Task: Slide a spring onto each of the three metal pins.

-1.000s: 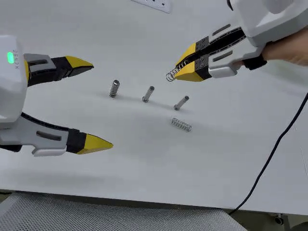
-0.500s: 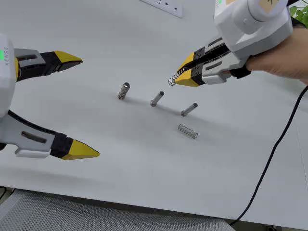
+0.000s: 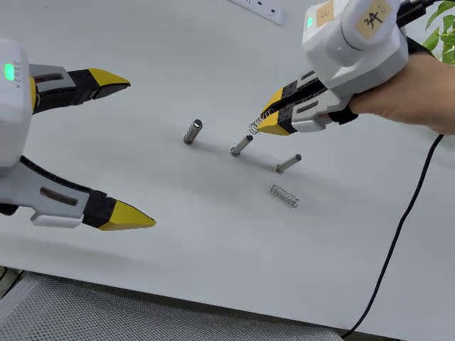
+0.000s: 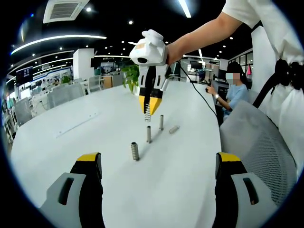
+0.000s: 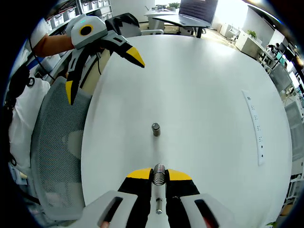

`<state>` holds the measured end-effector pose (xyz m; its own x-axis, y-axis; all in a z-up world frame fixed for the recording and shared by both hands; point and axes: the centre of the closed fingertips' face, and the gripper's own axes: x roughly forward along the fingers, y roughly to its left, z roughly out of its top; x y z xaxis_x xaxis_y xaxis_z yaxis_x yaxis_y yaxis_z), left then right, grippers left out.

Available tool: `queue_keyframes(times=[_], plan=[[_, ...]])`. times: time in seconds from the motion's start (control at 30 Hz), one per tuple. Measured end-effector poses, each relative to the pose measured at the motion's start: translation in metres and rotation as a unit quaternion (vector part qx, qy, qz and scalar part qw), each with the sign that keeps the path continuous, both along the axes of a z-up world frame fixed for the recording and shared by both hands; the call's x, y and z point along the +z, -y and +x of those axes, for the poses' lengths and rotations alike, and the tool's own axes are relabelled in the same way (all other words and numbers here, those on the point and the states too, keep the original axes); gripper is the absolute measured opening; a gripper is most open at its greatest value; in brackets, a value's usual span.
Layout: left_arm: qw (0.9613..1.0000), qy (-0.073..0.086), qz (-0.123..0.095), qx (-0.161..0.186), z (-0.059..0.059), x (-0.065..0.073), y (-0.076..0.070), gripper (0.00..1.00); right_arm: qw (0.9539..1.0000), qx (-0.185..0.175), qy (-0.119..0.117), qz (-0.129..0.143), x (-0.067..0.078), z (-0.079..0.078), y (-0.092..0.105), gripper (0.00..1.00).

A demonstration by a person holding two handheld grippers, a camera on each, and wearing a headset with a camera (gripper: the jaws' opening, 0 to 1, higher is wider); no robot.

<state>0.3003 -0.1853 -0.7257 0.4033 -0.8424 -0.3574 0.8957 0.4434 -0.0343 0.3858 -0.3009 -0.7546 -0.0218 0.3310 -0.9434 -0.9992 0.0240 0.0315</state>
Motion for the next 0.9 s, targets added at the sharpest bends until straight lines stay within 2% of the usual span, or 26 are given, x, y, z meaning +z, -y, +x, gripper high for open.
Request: queue_keyframes(times=[0.4, 0.9], plan=[[0.9999, -0.001, -0.011, 0.0, 0.0, 0.002, 0.003, 0.99, 1.0, -0.001, -0.007, -0.007, -0.01, 0.001, 0.0, 0.06], [0.9999, -0.005, -0.016, -0.001, -0.001, 0.002, 0.003, 0.99, 0.9998, 0.004, -0.012, -0.013, -0.016, 0.001, 0.001, 0.06]])
